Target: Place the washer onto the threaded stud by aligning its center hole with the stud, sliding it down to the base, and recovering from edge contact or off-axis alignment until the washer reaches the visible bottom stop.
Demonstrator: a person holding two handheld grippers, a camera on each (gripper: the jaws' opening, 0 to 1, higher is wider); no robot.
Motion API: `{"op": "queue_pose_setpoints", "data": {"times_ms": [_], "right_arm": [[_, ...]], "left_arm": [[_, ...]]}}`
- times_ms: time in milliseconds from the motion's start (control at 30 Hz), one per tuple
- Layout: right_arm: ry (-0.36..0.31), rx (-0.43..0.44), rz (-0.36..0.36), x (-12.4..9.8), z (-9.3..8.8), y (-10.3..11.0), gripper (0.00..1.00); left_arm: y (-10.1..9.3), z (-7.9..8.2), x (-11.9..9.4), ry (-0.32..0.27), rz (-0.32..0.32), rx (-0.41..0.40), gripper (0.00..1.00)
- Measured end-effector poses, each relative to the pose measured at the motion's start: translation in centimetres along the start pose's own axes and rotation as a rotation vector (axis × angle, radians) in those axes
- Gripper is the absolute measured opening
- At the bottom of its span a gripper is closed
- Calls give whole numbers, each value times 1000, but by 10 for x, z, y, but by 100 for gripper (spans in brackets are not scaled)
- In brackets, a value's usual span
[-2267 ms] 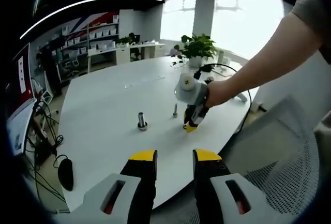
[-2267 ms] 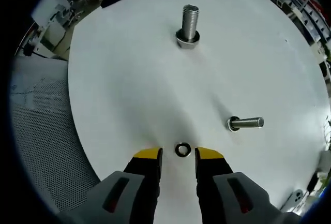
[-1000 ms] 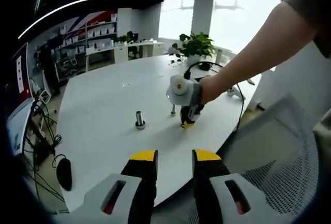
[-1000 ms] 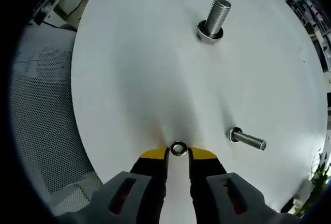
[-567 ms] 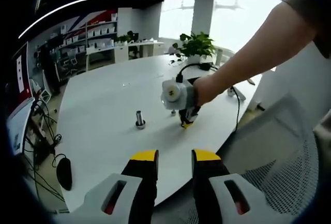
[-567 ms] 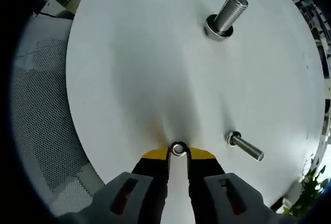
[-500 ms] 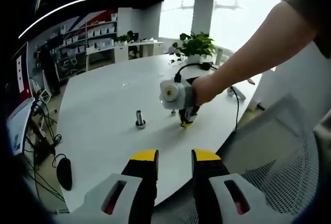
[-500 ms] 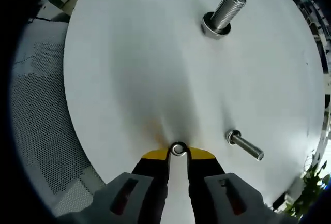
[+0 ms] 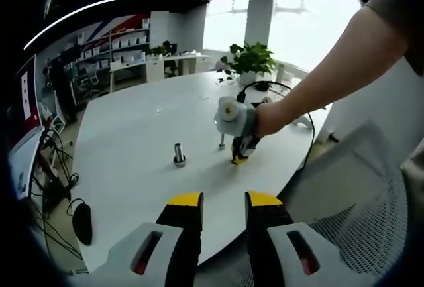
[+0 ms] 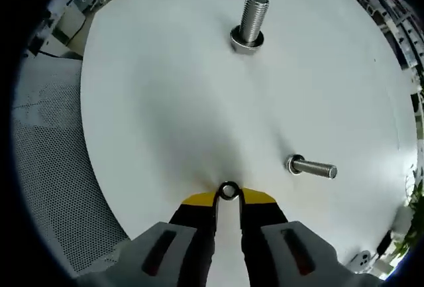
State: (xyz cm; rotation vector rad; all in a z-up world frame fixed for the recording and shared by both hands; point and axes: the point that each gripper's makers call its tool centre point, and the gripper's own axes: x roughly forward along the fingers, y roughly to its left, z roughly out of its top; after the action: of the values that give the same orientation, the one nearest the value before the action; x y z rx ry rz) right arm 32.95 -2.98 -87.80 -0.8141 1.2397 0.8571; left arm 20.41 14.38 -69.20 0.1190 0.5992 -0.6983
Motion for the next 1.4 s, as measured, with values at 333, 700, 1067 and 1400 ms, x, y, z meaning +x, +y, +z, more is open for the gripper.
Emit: {"op": "queue_pose_setpoints", "data": {"times_ms": [333, 700, 1067, 1400], "right_arm": [[-129, 148, -27, -2, -3, 0, 15], [-136, 122, -77, -12, -4, -3, 14], [-223, 202, -138, -48, 6, -40, 14], [-270, 197, -170, -64, 22, -54, 14]], "left_arm": [[1, 1, -1, -8, 2, -4, 23], [-1, 2, 0, -10, -6, 2, 23], [2, 3, -2, -17, 8, -2, 23], [3, 1, -1, -8, 14, 0, 23]]}}
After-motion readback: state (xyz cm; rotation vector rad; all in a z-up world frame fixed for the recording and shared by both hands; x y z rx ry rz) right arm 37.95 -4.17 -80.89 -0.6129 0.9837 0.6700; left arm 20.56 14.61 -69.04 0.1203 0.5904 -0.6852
